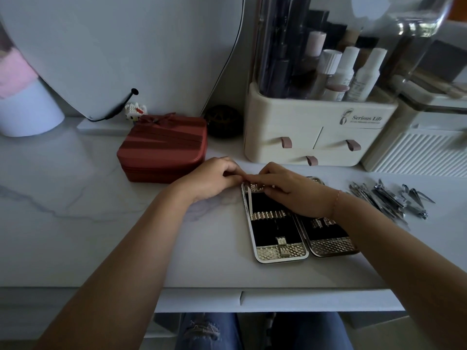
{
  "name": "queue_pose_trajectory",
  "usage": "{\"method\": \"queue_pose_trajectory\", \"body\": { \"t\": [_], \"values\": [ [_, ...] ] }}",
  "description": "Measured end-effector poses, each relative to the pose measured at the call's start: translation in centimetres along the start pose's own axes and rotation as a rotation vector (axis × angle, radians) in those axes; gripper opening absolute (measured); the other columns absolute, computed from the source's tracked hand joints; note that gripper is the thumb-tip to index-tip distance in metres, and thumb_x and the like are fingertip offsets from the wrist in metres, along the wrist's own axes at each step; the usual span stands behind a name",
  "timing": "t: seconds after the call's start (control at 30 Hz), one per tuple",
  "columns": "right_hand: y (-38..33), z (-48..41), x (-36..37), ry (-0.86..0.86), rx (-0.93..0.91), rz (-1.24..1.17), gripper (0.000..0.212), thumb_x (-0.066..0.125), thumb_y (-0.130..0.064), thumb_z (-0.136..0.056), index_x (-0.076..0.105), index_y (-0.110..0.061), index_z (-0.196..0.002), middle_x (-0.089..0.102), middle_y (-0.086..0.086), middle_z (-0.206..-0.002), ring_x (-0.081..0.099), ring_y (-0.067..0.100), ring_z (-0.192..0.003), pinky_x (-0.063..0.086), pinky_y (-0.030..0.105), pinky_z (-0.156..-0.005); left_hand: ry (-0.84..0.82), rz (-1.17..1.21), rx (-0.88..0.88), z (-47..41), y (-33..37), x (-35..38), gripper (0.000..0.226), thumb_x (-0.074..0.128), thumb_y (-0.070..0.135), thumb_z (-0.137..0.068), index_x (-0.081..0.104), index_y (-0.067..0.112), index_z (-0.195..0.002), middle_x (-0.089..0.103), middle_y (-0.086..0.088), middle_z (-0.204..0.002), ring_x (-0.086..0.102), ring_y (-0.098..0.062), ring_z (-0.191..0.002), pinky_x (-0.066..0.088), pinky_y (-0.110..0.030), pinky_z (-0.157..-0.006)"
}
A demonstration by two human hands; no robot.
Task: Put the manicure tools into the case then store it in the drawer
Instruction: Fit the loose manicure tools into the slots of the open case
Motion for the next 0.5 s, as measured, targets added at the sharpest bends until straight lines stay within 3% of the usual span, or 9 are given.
{"method": "queue_pose_trajectory", "body": {
  "t": [0.17,0.27,0.4,0.5],
  "values": [
    [0.1,0.1,-0.2,0.002,0.015,-0.023,0.051,0.044,-0.006,-0.094,0.042,-0.034,-0.137,0.045,0.001,-0.107,0.047,0.009,-0.097,0.029,0.003,-0.088,-0.006,0.013,-0.003,0.0,0.0,-0.1,0.018,0.061,0.017,-0.088,0.067,0.033,-0.082,0.057,0.011,-0.092,0.055,-0.007,-0.088,0.037,-0.017,-0.081],
    [0.1,0.4,-0.3,0.01,0.016,-0.035,0.045,0.045,-0.011,-0.095,0.045,-0.031,-0.136,0.046,-0.001,-0.108,0.048,0.007,-0.099,0.029,0.005,-0.091,-0.008,0.017,-0.001,0.0,0.0,-0.1,0.017,0.06,0.018,-0.089,0.067,0.031,-0.082,0.057,0.011,-0.092,0.055,-0.007,-0.088,0.037,-0.017,-0.081],
    [0.0,0.8,0.2,0.024,0.008,0.099,0.039,0.045,-0.034,-0.095,0.049,-0.032,-0.134,0.045,-0.004,-0.113,0.044,0.01,-0.105,0.031,0.024,-0.097,-0.011,0.021,-0.014,0.0,0.0,0.0,0.016,0.057,0.023,-0.091,0.073,0.021,-0.092,0.057,0.011,-0.094,0.057,-0.009,-0.095,0.041,-0.021,-0.088],
    [-0.1,1.1,0.4,0.035,0.016,0.255,0.051,0.027,-0.057,-0.087,0.046,-0.043,-0.132,0.042,-0.01,-0.115,0.036,0.009,-0.108,0.026,0.035,-0.098,0.003,-0.01,0.008,0.0,0.1,0.1,0.012,0.06,0.022,-0.089,0.072,0.023,-0.093,0.058,0.01,-0.095,0.057,-0.008,-0.095,0.041,-0.021,-0.09]
  ]
}}
Point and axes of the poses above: each hand's wrist, its own z-axis away from the middle knuckle, its own x-axis out of the palm, y = z × x, the point moved 3 cm from there along -z, towards the middle knuckle
